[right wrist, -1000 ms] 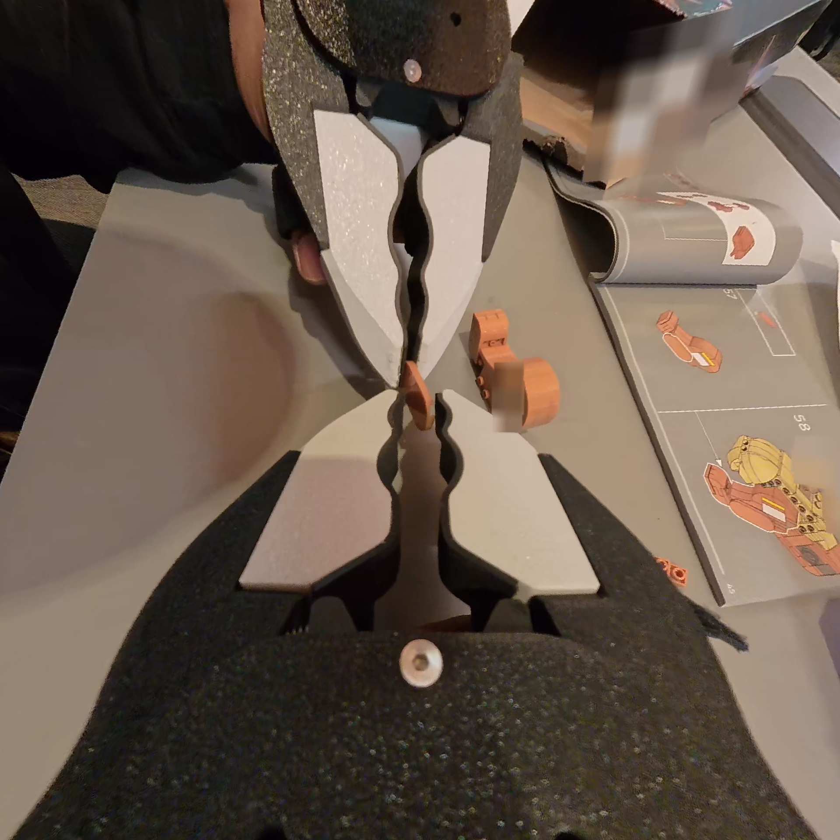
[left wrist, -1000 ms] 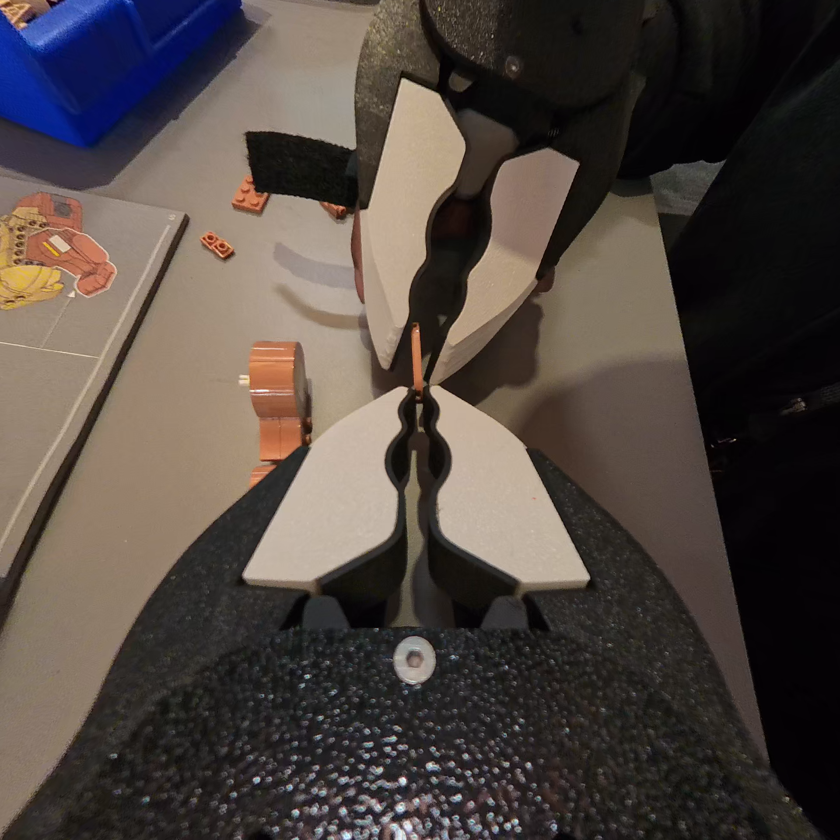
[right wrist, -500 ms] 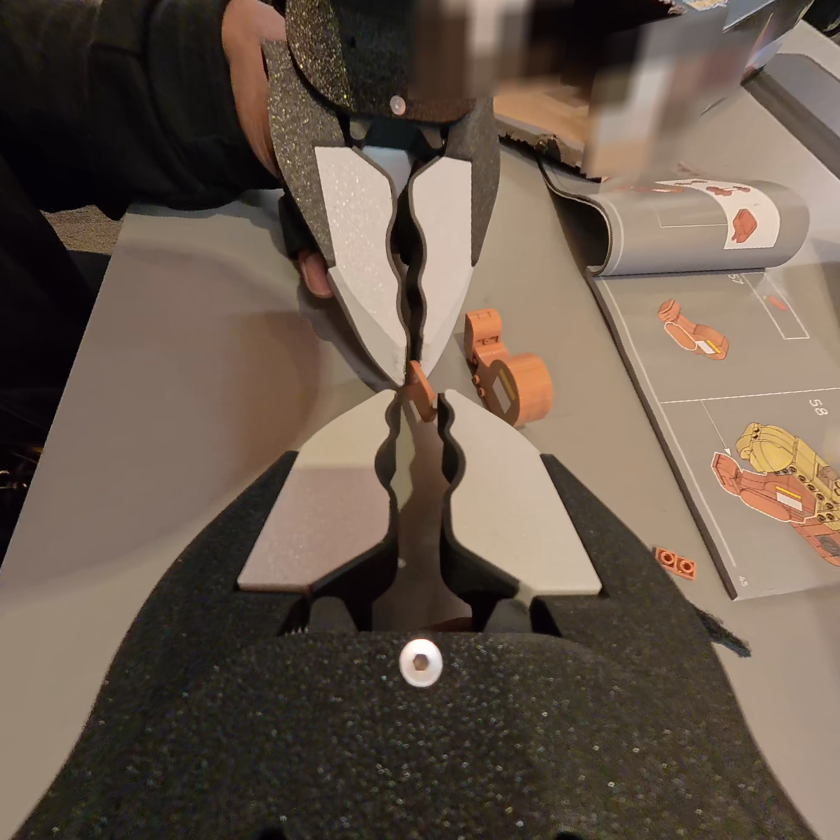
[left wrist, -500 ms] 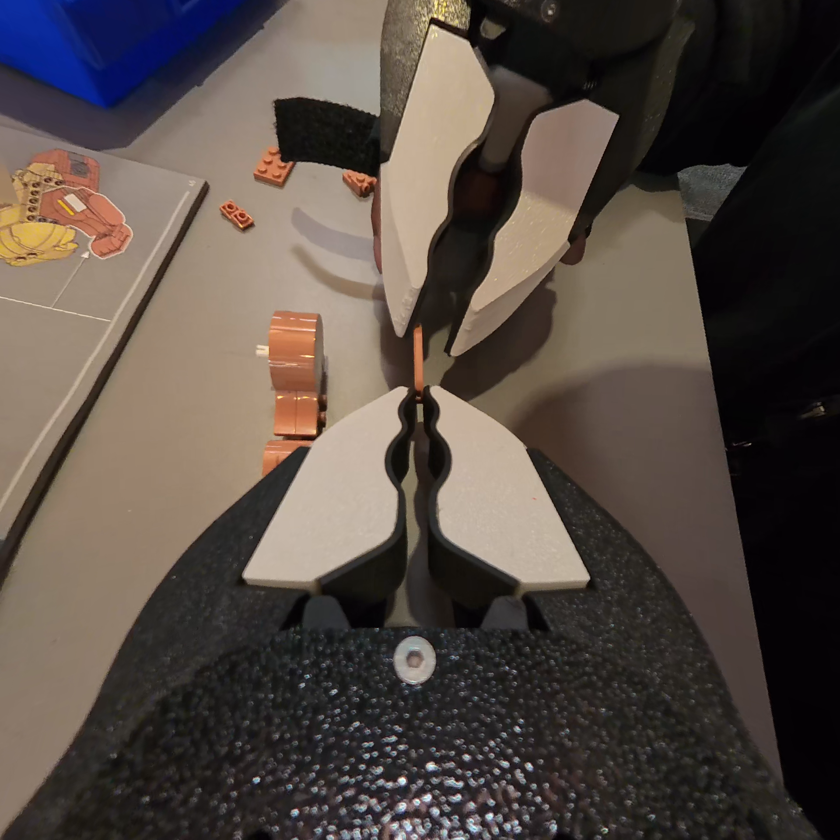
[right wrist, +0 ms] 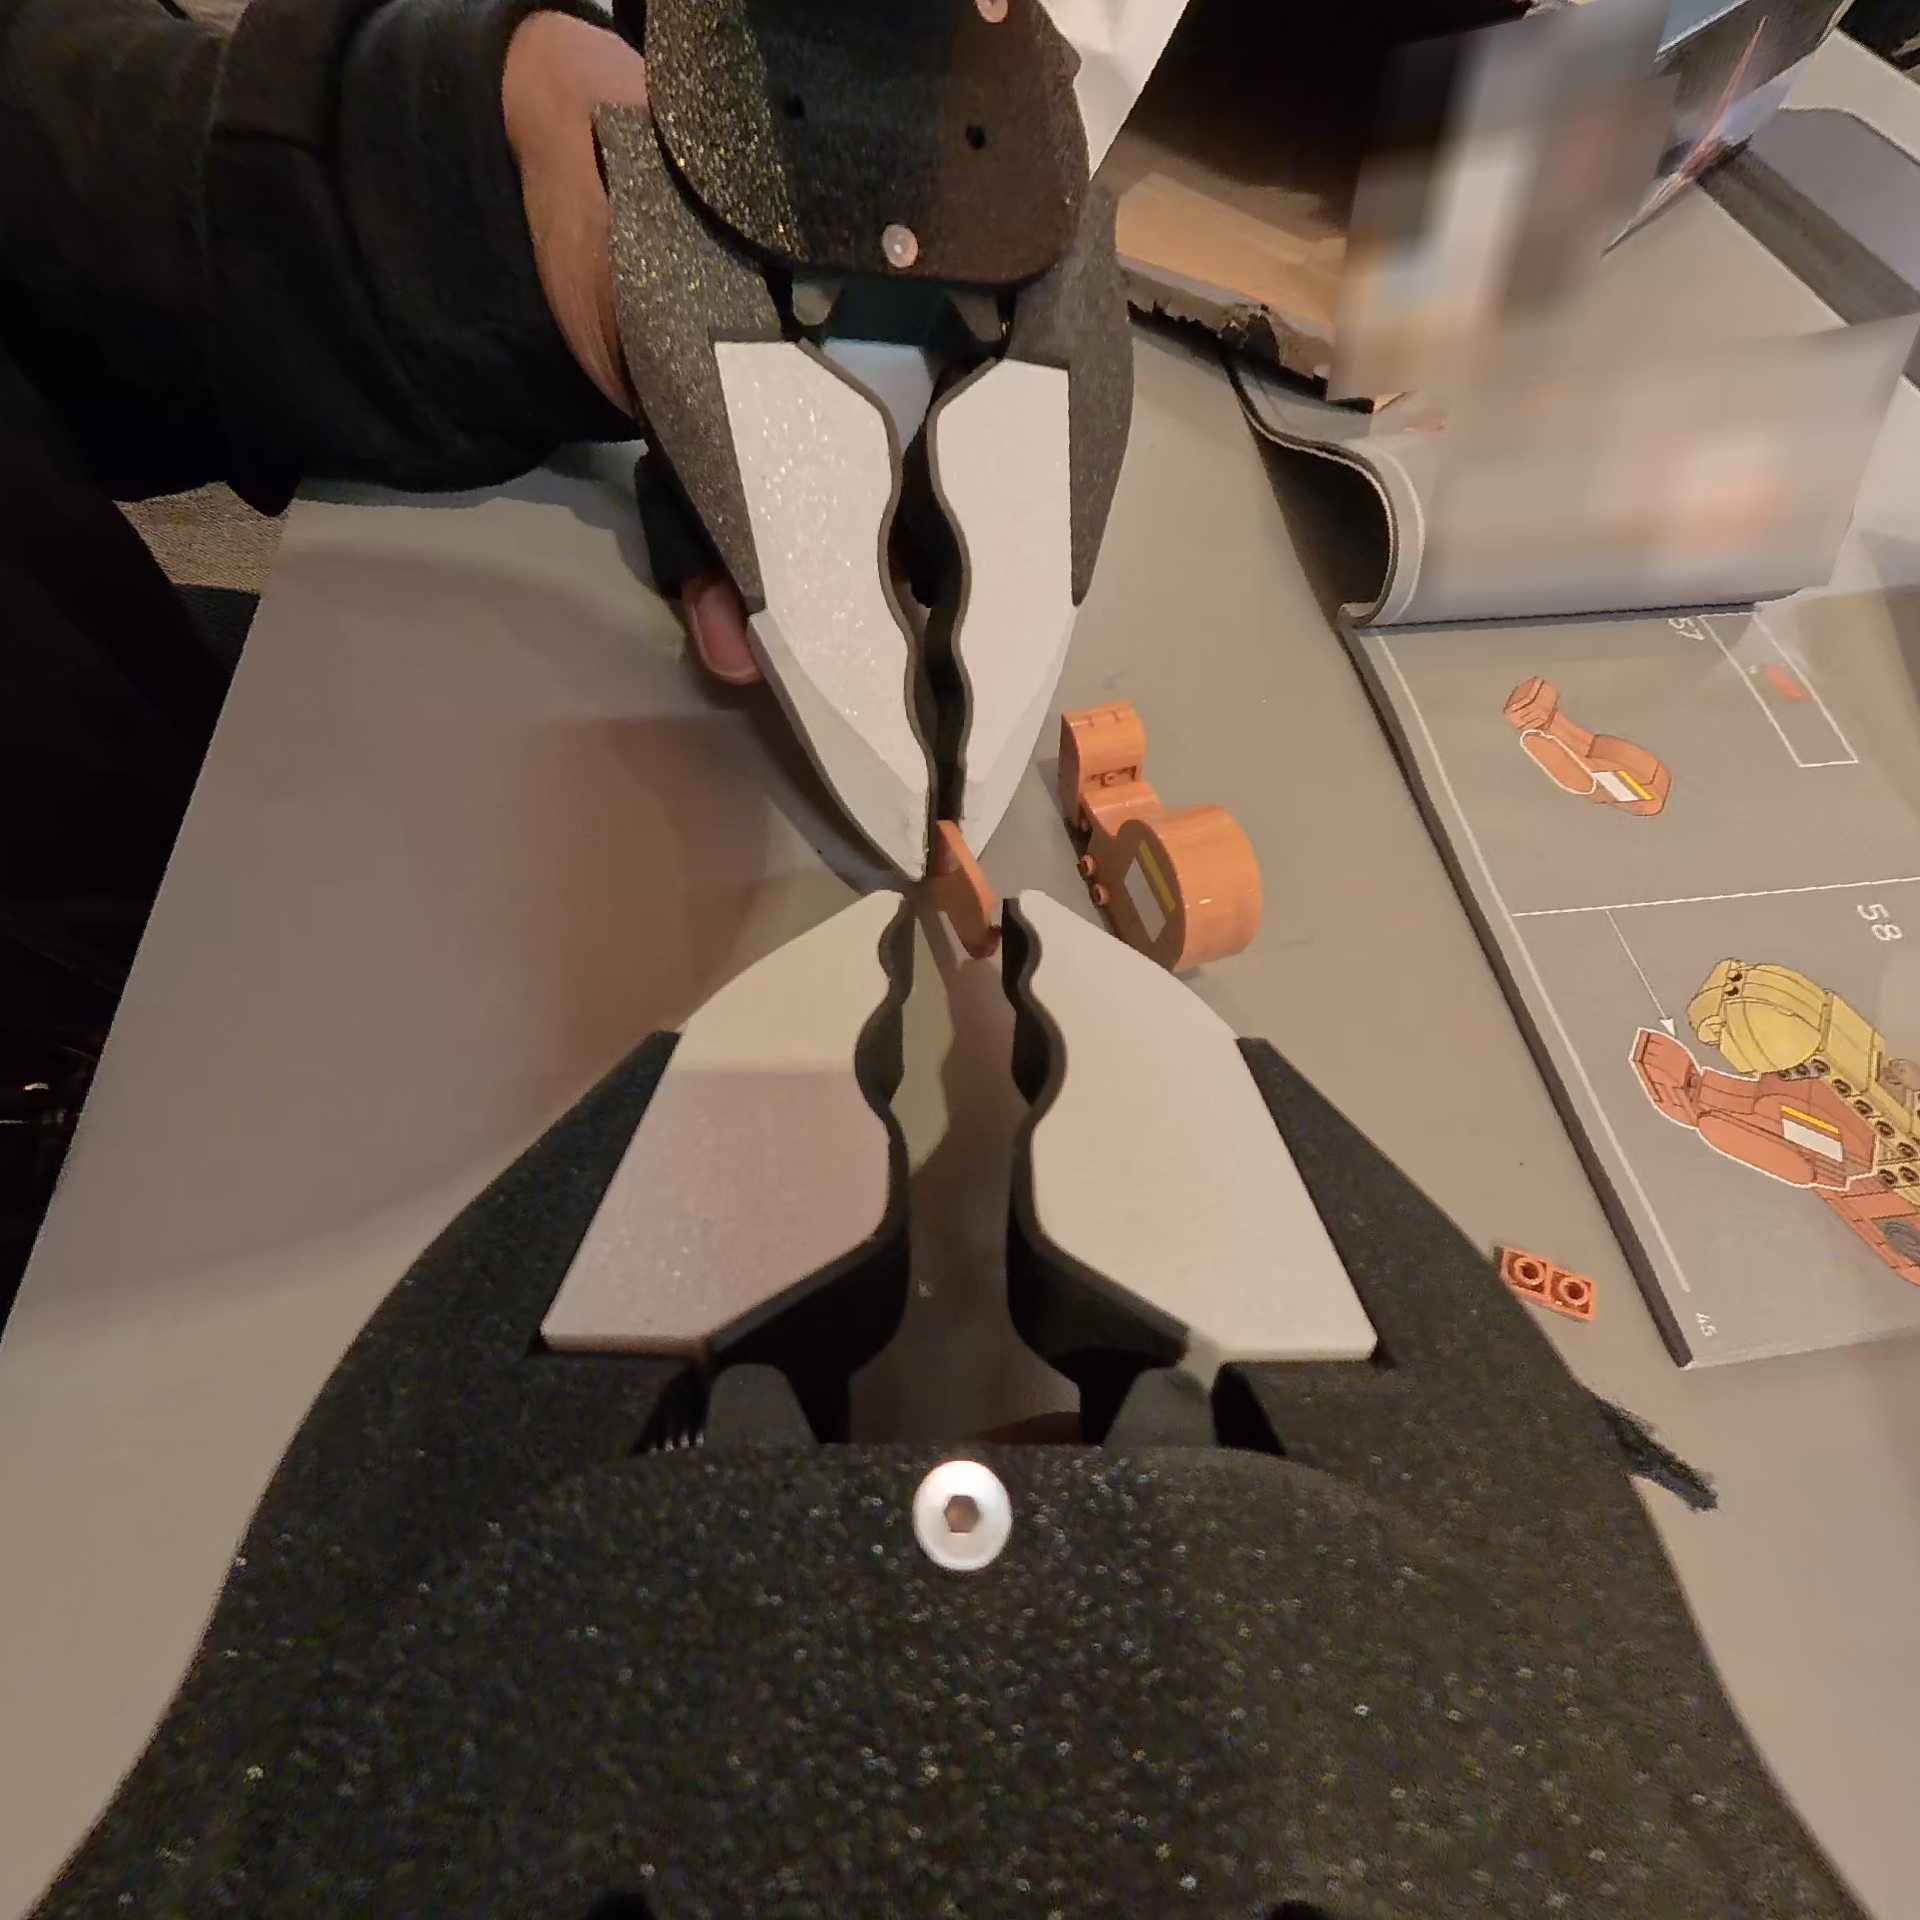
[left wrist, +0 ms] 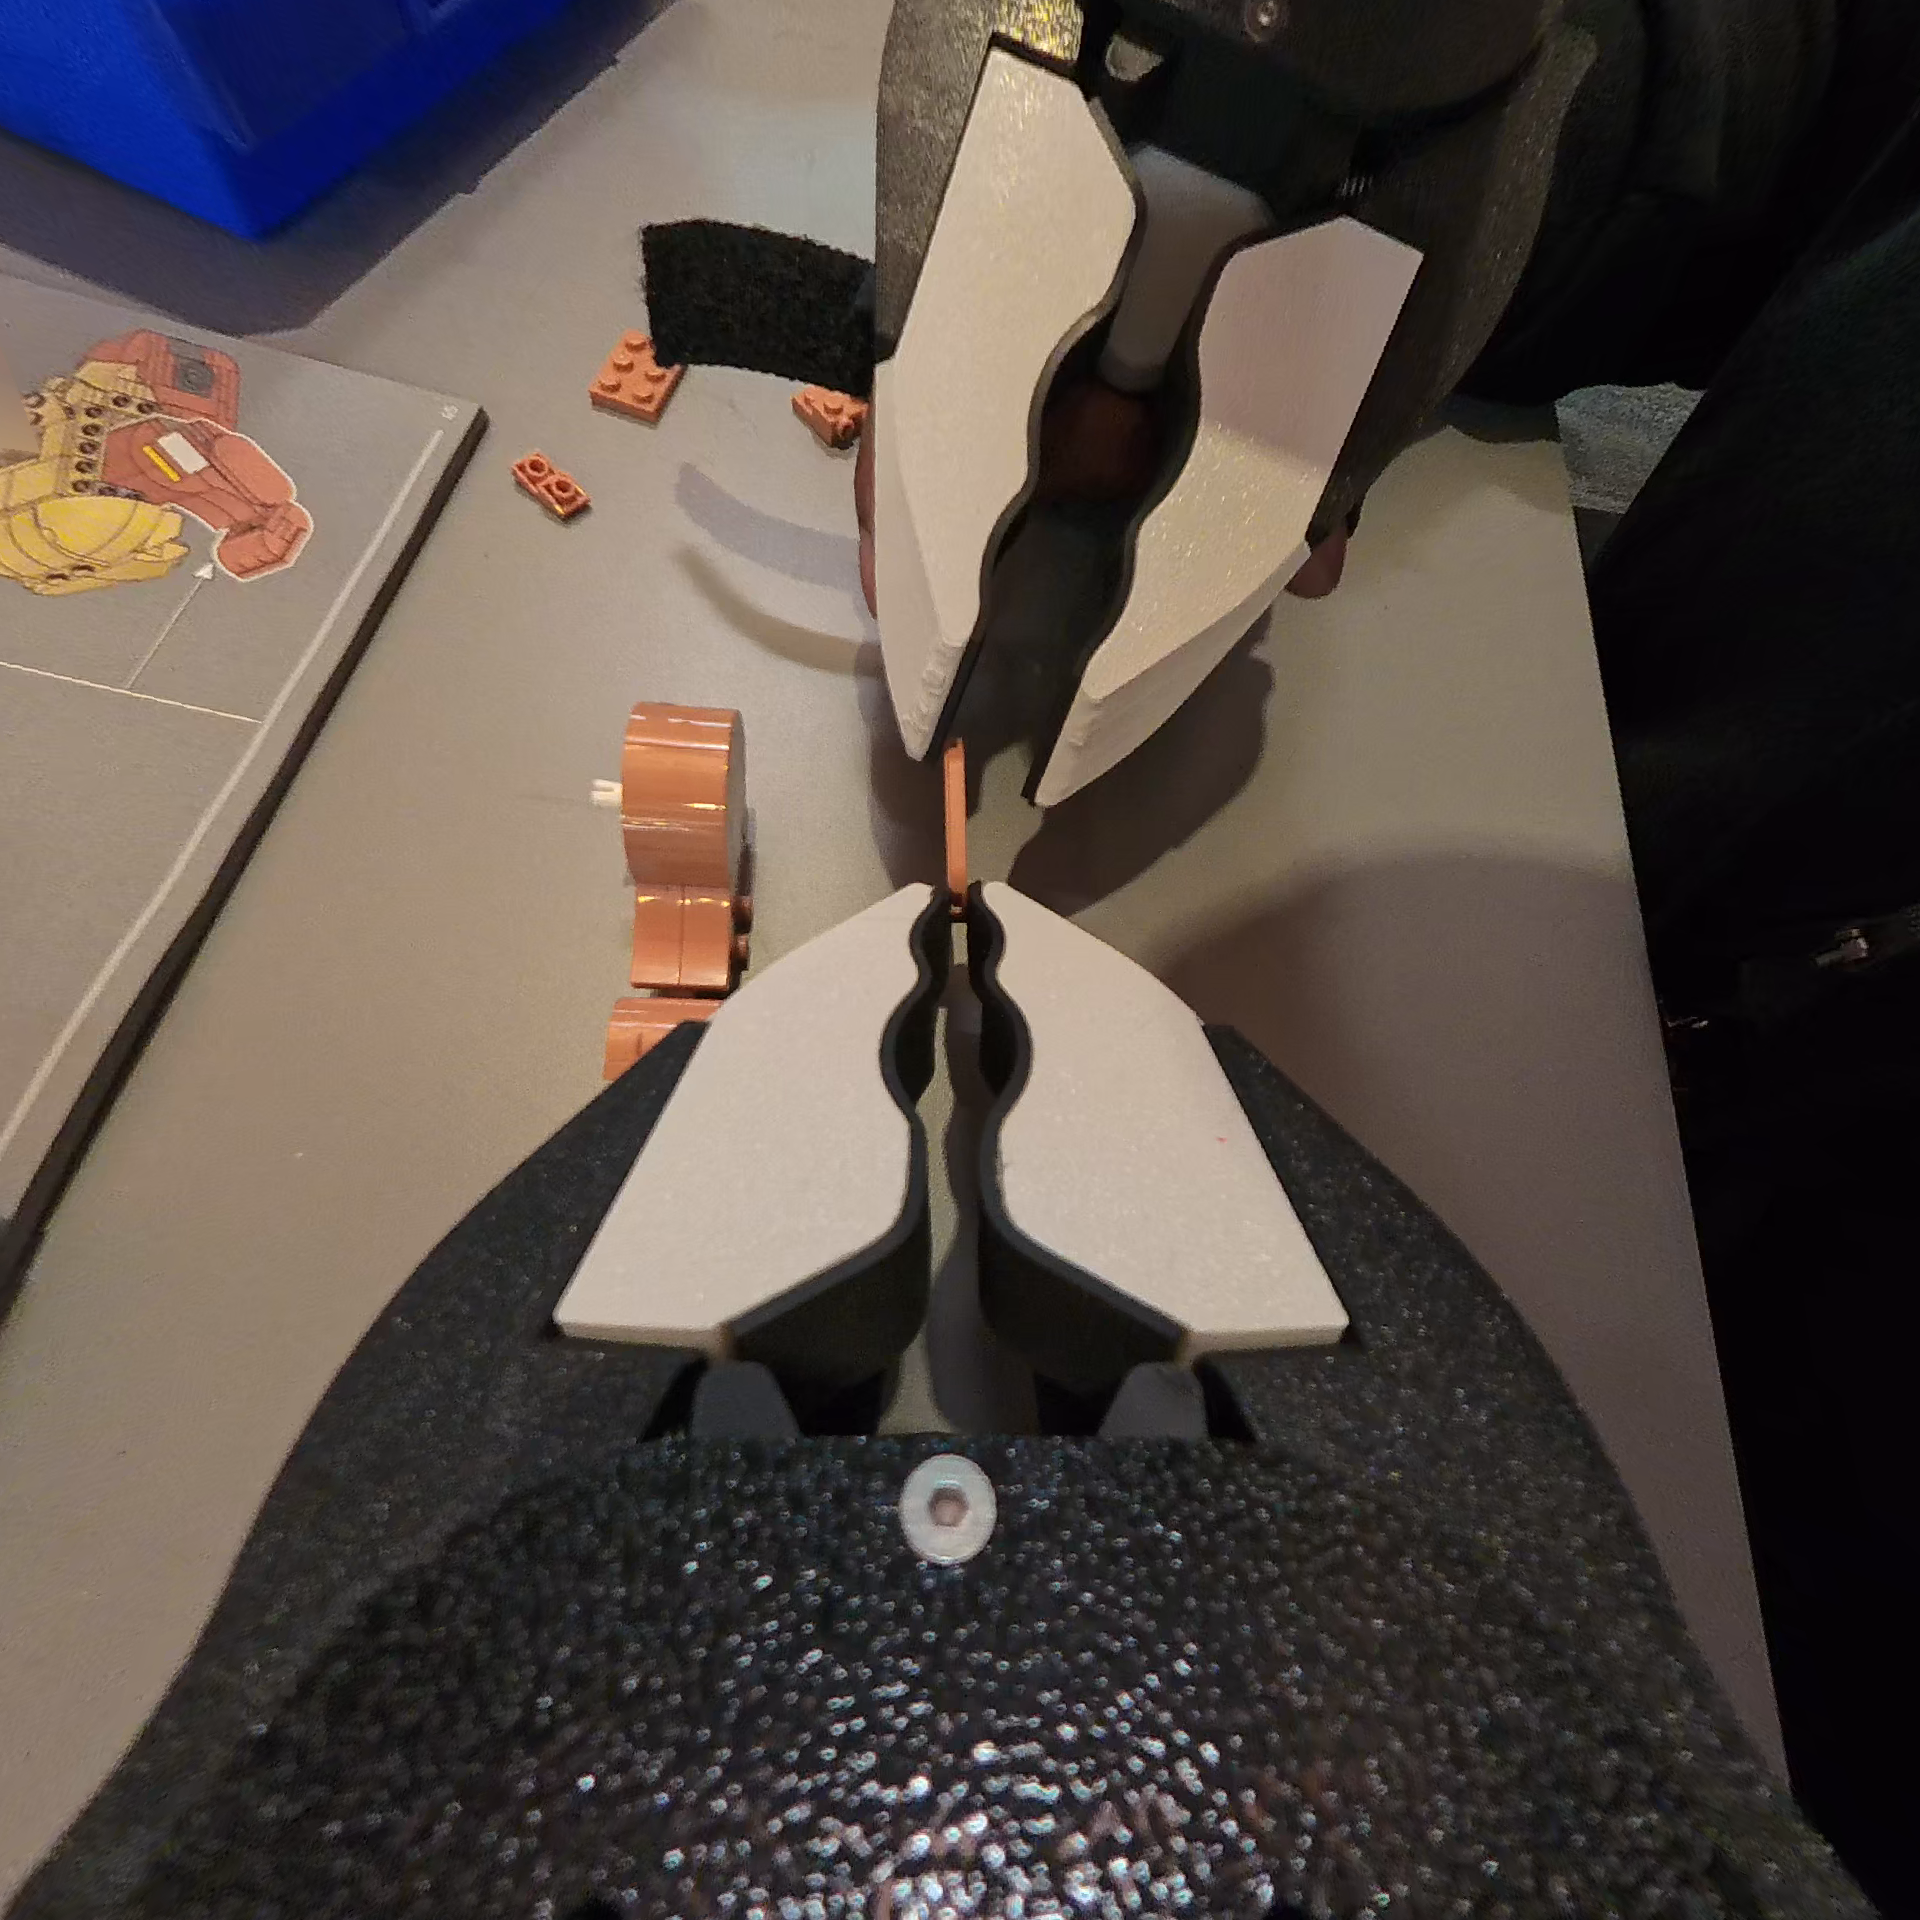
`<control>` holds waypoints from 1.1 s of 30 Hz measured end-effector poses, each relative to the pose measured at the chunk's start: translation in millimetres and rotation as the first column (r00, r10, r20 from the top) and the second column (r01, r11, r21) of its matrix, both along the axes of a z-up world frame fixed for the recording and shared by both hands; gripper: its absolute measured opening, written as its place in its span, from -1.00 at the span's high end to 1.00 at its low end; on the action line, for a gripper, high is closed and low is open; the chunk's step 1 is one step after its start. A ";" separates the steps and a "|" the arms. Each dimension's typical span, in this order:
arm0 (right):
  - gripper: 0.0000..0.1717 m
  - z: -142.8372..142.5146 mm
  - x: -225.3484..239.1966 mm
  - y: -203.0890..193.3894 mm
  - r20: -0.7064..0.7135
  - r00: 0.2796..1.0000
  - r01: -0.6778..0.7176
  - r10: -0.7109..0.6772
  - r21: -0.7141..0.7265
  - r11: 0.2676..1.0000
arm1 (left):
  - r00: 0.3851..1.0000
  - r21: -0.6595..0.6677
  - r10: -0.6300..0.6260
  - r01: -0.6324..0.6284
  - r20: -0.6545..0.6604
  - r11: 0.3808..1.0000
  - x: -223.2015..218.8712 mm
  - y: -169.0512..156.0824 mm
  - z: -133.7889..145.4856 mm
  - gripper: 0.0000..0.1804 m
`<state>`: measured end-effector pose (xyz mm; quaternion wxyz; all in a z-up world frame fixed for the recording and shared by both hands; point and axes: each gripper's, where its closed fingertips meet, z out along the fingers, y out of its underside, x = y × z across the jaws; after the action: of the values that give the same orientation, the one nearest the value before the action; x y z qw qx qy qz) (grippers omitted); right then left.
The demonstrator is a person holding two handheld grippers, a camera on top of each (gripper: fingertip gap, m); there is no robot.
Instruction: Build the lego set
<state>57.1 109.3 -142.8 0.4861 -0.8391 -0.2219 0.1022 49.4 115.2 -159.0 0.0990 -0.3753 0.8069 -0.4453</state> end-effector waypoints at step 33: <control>0.82 0.1 1.4 1.0 -0.010 1.000 0.006 -0.006 -0.007 1.000 | 1.000 -0.003 0.008 -0.008 0.000 1.000 -0.3 1.1 0.1 0.97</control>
<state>58.5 110.3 -142.7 0.4844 -0.8411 -0.2165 0.1055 49.1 116.4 -158.9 0.1003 -0.3789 0.8046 -0.4460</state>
